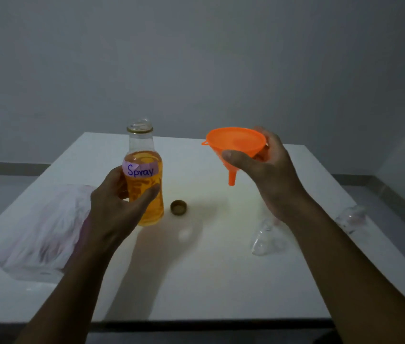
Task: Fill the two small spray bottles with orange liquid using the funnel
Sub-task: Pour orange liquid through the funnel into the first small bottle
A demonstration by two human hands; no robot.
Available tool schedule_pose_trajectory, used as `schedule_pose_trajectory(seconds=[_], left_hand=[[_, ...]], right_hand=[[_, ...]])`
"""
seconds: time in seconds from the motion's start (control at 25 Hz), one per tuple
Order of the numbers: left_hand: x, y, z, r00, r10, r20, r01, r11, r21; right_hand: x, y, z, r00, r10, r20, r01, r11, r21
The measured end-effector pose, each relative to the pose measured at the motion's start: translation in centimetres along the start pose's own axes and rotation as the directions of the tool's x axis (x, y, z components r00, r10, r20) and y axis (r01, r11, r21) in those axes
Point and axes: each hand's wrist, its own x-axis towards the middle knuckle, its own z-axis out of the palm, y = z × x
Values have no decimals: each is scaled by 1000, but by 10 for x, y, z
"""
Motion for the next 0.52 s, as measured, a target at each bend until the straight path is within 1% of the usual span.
schedule_pose_trajectory(seconds=[0.12, 0.24, 0.36, 0.52], left_hand=[[-17, 16, 5, 997, 20, 70, -18, 999, -37], [-31, 25, 14, 990, 52, 127, -43, 996, -72], [-40, 31, 28, 981, 78, 179, -61, 993, -102], [-45, 36, 44, 978, 100, 181, -84, 992, -95]], right_hand=[[-27, 0, -48, 1000, 22, 19, -23, 998, 54], [-47, 16, -75, 996, 88, 5, -88, 992, 91], [-57, 27, -84, 993, 116, 18, -117, 987, 113], [-57, 34, -85, 992, 119, 44, -124, 986, 108]])
